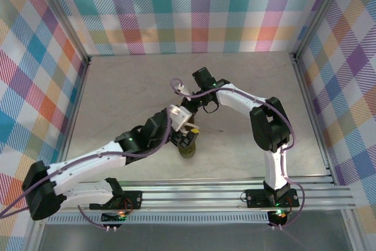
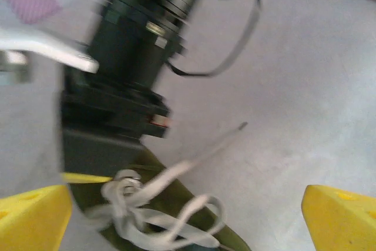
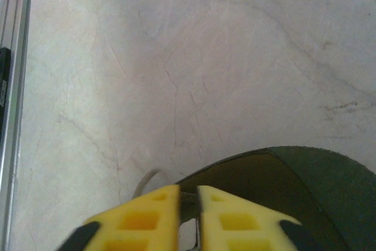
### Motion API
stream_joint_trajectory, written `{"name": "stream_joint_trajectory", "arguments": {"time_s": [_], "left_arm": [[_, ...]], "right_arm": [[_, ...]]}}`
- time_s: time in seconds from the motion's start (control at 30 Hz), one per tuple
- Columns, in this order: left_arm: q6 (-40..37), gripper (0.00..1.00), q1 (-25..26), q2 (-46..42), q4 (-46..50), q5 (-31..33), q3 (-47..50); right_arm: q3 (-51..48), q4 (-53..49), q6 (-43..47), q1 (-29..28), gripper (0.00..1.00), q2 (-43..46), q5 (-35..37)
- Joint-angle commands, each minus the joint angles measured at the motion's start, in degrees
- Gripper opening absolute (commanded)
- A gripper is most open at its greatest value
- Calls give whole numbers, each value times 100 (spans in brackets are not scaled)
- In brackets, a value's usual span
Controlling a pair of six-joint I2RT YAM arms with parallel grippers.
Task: Tie the shoes
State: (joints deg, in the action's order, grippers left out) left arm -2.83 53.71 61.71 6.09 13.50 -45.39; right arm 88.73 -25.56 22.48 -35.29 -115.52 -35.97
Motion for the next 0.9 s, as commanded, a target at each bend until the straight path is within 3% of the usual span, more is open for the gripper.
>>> {"name": "stream_joint_trajectory", "arguments": {"time_s": [0.0, 0.1, 0.17, 0.23, 0.33, 0.43, 0.7, 0.87], "left_arm": [[1591, 100, -461, -484, 706, 1268, -17], [1710, 100, -1086, -606, 1426, 348, -138], [1840, 100, -1278, -662, 1624, 337, -143], [1997, 100, -1535, -694, 1696, 108, -93], [2489, 100, -2203, -526, 1793, -809, -123], [2945, 93, -2604, -174, 1542, -1556, -120], [3862, 70, -2966, 1481, 125, -3228, -349], [4231, 64, -2975, 2235, -429, -3559, -498]], "right_arm": [[12, 127, -157, -4, 30, 287, -77], [-20, 201, -324, -4, 38, 434, -72], [-35, 169, -392, -4, 40, 570, -54], [-108, 123, -465, -9, 41, 755, 62], [-437, 111, -648, -4, 42, 1229, 398], [-1023, 131, -914, -4, 43, 1797, 775], [-3111, 728, -2079, -14, 46, 2860, 955], [-3664, 1125, -2451, -22, 47, 2859, 852]]}}
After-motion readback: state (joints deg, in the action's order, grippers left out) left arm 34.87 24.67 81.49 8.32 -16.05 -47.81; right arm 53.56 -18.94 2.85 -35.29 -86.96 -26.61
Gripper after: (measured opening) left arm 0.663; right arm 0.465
